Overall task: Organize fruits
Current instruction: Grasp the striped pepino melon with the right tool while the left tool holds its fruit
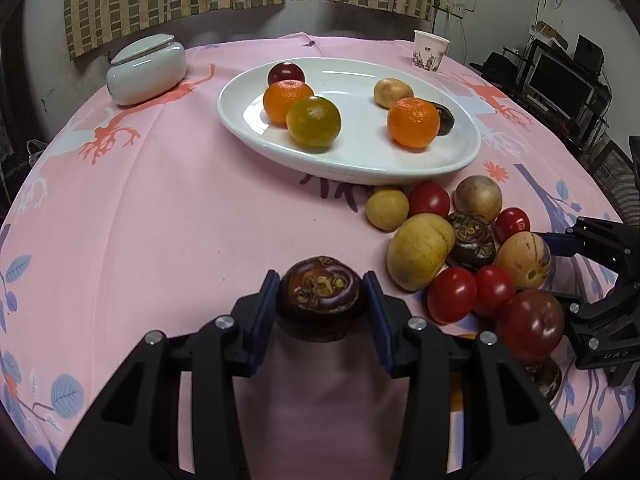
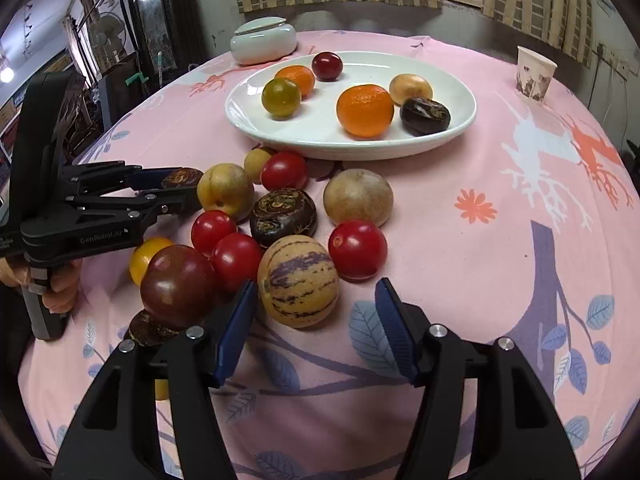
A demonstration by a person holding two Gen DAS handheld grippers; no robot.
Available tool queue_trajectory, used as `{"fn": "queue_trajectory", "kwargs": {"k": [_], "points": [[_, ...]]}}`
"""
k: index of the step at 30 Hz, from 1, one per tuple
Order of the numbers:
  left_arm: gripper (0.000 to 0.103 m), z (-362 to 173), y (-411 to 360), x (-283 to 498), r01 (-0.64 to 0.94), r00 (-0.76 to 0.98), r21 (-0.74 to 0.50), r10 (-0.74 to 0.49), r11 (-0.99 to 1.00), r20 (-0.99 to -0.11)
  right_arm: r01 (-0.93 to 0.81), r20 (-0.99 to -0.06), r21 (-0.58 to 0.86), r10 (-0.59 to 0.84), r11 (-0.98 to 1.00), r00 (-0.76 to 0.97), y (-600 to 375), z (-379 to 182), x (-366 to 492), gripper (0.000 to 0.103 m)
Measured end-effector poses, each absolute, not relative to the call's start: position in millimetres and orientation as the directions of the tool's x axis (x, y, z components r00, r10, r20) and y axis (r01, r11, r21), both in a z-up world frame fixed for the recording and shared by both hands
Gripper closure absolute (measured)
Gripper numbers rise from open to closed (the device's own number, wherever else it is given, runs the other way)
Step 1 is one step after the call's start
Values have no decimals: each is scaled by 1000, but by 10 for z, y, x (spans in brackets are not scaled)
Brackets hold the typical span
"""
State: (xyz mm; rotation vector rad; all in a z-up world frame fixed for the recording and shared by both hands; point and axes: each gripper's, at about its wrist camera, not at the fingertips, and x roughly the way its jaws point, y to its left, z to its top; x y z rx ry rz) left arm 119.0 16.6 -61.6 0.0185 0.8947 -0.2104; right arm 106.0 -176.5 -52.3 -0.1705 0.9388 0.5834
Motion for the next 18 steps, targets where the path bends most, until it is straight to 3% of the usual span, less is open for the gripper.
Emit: {"fn": "queue_trajectory", "kwargs": {"k": [3,7,18], "points": [[59,-616,169,1190,190,607,-71,-174,979,-776,-529,-814,122,389,840,430,-1757,-513,1087,41],[59,-618,169,1191,189,607,-71,-174,979,-776,-558,-813,126,408,820,416,-1698,-498,1078,63],[60,-599,163,1176,197,598,-72,-178,978,-782,-571,-772,144,452,808,446,-1816,-327,969,66]]}}
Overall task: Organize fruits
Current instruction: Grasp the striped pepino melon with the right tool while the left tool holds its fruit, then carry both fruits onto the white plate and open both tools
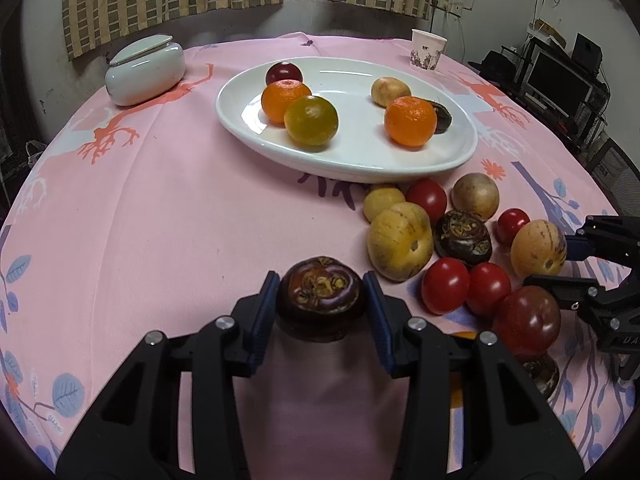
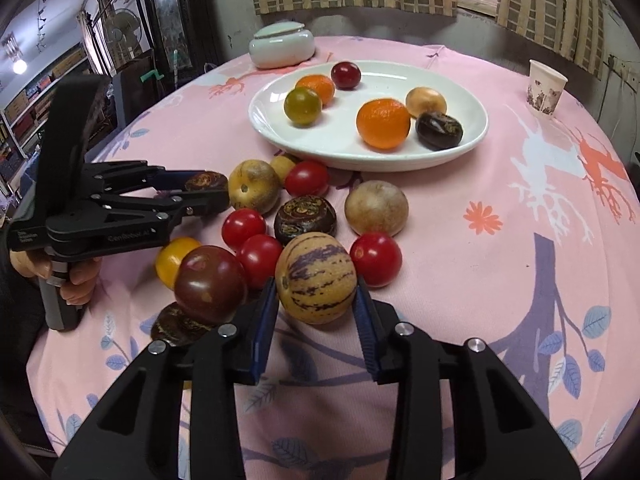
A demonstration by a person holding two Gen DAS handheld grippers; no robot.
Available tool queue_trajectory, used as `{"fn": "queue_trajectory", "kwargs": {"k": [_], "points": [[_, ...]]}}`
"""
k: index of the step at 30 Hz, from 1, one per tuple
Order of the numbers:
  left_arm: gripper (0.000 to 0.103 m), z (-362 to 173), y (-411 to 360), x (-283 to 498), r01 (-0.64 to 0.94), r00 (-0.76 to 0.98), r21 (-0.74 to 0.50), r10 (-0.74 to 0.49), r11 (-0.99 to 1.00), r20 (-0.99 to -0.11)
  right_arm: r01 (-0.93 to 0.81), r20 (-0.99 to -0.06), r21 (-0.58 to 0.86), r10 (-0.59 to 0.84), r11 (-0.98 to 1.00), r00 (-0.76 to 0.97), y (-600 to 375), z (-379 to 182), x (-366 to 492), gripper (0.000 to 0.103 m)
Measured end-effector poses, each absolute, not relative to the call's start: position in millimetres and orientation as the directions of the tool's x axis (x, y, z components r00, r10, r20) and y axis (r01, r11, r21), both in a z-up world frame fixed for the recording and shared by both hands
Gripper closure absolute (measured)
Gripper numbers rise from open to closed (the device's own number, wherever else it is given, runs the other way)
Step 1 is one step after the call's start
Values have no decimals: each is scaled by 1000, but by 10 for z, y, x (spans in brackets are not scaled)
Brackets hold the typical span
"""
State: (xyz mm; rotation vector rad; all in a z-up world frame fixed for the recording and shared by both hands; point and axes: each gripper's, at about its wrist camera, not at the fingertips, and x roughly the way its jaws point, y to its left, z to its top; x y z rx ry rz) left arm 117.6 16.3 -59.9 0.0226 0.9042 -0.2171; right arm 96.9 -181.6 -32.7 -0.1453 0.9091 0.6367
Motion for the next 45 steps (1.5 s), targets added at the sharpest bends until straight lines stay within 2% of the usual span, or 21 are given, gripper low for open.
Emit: {"fn": "queue_trajectory", "kwargs": {"k": [9,19,28,38,40,41,42,43,44,45], "points": [[60,-158,348,1072,156,648,-145,-212,977,-731,-540,-725,120,445,833,525,-2198,57,913,65],[60,348,216,1448,142,702,-71,-150,987,-696,-538,-677,57,429,841,598,-2145,486,1444,65],[60,79,195,2199,74,660,-69,-101,995,-745,-525,-713,85,420,847,562,-1796,270,2234,65],[59,-174,223,2559,50,628,-89,-101,995,-771,-464,-750,166,417,870,513,-1647,-149,2725,65],[59,-197,232,2576,42,635,-104,-107,994,-765,-458,-740,180,427,870,520,-1636,-172,2747,61],[56,-198,232,2579,32,635,-101,-98,994,-766,-452,-744,181,422,874,518,-1627,-183,2760,60],[47,-196,237,2578,22,632,-102,-93,995,-770,-444,-747,188,421,876,515,-1629,-188,2766,56],[43,-190,243,2566,20,629,-109,-97,994,-772,-435,-747,200,424,878,512,-1636,-187,2770,51],[38,-181,252,2553,20,628,-116,-103,993,-772,-428,-741,217,433,878,514,-1655,-174,2762,49],[37,-157,257,2522,19,630,-118,-104,993,-770,-427,-734,224,440,876,518,-1670,-155,2745,48]]}}
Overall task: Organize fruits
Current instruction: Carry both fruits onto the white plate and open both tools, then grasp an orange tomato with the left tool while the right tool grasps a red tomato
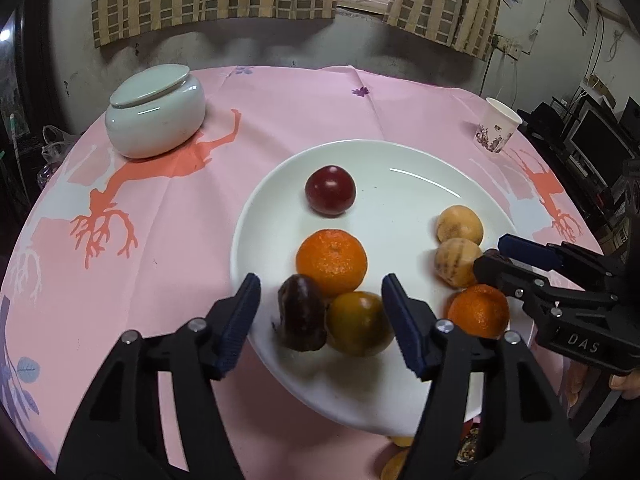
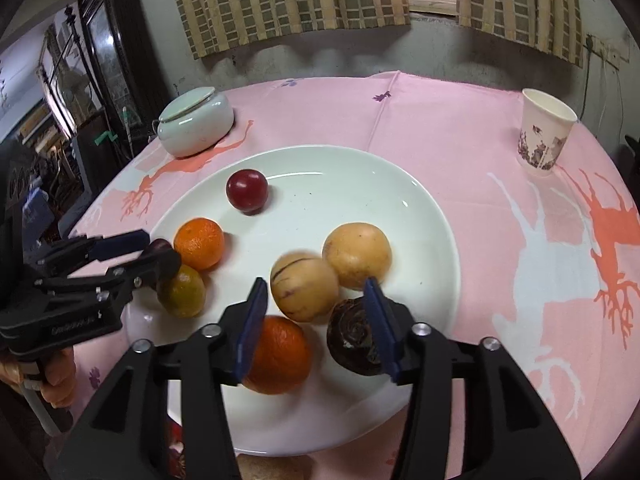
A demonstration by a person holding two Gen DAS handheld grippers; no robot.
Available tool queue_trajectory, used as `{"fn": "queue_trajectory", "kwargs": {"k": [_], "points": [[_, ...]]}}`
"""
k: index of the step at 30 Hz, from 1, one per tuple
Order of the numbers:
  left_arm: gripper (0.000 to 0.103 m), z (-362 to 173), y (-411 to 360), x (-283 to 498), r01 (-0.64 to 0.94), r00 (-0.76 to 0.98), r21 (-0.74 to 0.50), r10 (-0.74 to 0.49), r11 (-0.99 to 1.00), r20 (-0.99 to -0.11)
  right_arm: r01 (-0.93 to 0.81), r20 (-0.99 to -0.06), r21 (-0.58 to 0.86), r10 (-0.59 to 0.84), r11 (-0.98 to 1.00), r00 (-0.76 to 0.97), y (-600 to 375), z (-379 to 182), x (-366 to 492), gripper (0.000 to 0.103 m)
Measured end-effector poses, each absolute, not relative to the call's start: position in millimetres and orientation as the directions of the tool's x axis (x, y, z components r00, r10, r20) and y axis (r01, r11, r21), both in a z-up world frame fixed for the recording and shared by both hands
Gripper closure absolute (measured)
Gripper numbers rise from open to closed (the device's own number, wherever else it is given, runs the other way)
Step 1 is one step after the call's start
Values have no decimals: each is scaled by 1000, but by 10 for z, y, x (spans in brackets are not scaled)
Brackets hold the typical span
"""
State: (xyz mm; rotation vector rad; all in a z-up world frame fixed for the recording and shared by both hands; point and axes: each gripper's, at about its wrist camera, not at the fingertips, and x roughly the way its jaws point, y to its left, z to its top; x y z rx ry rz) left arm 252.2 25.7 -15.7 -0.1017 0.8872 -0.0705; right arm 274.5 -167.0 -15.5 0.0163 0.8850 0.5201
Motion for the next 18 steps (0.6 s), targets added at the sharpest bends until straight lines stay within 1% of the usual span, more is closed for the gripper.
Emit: {"fn": "queue_trajectory", "kwargs": {"k": [4,6,9,18], "points": [[37,-58,243,2364,29,651,-87,-85,996,-754,-435,-725,221,446,873,525,-1735,-70,2618,48],[33,-5,243,2265,32,660,-69,-73,997,-748,-444,-725,220,450,868,521,-1784,-27,2508,47],[31,76,259,2109,33,670,-67,-72,997,-739,-457,-713,222,463,861,526,-1884,27,2336,41],[23,124,176,1562,73,677,-43,-81,996,-731,-444,-719,218,451,869,529,-2212,57,1744,40]]}}
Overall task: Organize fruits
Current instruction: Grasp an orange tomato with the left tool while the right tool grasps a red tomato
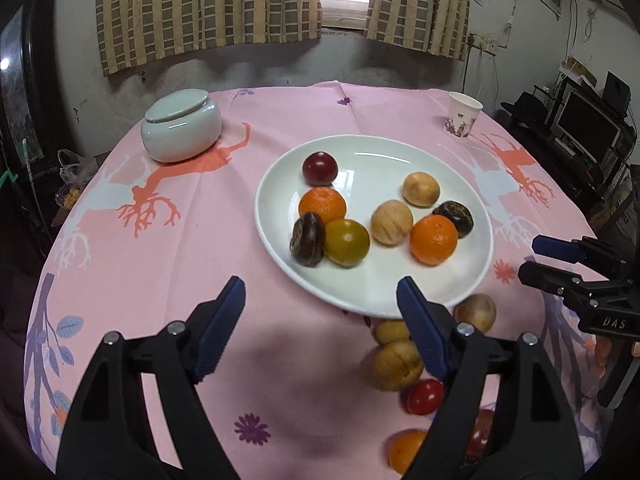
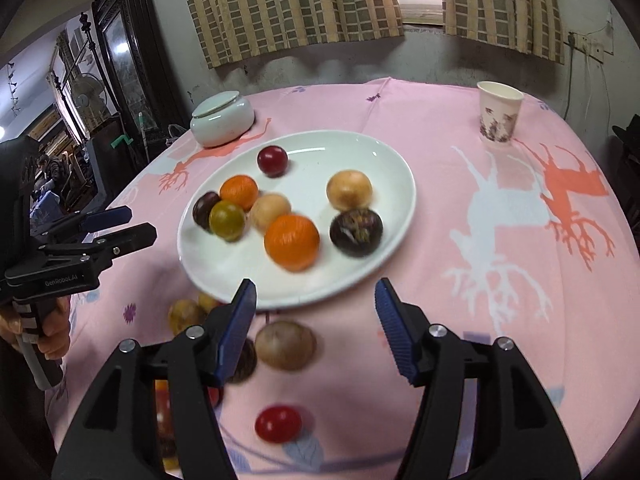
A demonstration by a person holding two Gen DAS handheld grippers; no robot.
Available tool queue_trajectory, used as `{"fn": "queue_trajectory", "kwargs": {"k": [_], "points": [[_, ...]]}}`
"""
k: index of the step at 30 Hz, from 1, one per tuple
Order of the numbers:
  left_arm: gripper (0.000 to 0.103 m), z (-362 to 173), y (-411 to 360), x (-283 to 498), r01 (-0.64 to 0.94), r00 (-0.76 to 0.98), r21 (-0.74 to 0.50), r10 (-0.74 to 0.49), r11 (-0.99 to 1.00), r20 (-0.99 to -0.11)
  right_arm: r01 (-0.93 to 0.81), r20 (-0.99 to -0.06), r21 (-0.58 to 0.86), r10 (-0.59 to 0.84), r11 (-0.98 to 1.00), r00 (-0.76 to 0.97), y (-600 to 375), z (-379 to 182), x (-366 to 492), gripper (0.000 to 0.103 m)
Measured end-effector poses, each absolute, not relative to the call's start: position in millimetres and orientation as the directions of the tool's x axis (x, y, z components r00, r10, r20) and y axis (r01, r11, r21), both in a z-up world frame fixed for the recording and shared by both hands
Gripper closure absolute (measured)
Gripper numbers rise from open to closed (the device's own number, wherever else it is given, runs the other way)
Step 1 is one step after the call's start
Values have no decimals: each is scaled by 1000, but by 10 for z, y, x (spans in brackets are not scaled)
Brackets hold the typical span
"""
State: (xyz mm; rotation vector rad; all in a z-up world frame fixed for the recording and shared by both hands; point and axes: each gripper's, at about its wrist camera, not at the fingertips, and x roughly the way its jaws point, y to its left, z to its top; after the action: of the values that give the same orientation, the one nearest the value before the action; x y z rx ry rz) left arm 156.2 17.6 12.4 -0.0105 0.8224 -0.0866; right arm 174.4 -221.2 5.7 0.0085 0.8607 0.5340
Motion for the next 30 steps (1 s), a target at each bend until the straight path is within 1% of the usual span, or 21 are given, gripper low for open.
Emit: {"fn": "queue_trajectory", "kwargs": {"k": [3,9,13,17,20,23,30], "points": [[23,70,118,1360,97,672,-35,-92,995,-734,-442,-721,227,455,868,523,-2298,45,1539,38],[23,-91,61,999,144,641,-12,-103,989,-760,-450,-707,242,474,860,525,-2356,26,1243,38],[22,-159,84,830,149,627,-16,-107,989,-772,-462,-695,271,503,845,513,-2354,-3,1164,38],[22,-206,92,748,160,608,-31,-123,987,-784,-463,-698,285,513,839,500,-2363,-70,1160,38],[22,-238,44,682,197,592,-44,-154,979,-791,-457,-700,299,518,838,492,-2393,-105,1174,38],[22,-307,-30,640,236,575,-20,-156,972,-803,-450,-698,314,524,836,488,-2421,-118,1188,38],[21,-371,-144,658,284,548,-52,-207,957,-811,-459,-706,321,532,829,468,-2416,-166,1195,38]]}}
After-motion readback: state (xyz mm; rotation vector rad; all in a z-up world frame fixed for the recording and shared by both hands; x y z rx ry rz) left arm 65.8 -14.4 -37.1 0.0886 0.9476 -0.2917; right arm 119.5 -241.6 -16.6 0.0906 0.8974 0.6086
